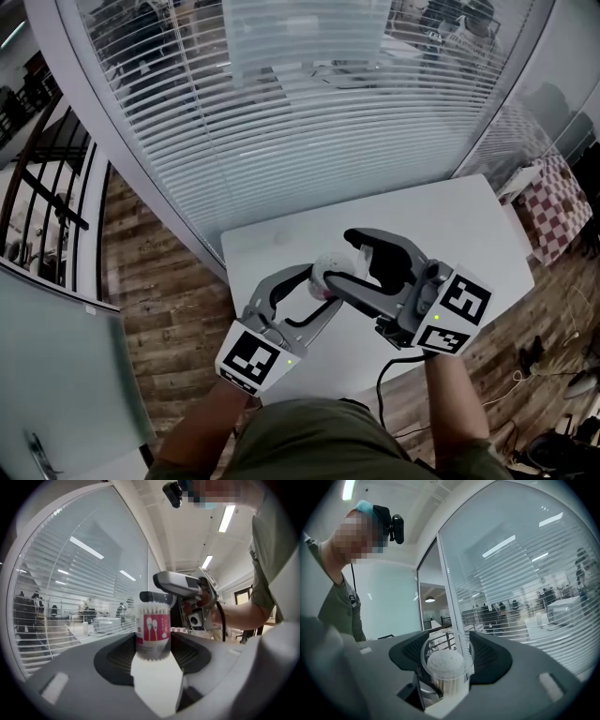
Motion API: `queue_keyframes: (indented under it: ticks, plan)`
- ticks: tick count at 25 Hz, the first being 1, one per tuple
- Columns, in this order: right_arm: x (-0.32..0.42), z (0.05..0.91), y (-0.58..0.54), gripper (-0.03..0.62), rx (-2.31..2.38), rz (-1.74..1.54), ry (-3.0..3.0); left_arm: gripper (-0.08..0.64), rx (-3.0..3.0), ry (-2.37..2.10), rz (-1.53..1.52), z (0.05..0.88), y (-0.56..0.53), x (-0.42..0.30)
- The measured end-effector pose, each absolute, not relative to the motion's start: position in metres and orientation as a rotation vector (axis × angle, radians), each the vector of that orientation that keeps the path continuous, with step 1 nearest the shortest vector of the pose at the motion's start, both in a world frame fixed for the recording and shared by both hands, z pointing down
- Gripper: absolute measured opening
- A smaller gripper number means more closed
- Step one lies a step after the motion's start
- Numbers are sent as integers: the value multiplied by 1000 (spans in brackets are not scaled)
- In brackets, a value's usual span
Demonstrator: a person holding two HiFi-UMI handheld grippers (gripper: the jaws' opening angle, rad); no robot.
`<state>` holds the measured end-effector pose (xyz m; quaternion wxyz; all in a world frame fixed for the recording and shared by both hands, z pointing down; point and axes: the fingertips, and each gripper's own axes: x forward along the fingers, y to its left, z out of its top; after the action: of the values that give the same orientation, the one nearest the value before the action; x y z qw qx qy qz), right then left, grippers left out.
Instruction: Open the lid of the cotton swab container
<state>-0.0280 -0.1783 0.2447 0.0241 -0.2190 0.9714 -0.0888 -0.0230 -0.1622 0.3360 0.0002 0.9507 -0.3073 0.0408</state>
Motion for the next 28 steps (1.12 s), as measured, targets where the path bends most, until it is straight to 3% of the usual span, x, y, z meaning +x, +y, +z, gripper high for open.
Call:
queue_keyframes:
  ticks: [28]
  plan:
    - [-13,264,-173,279,-731,-343,2966,238,2996,-985,101,321,-166,-33]
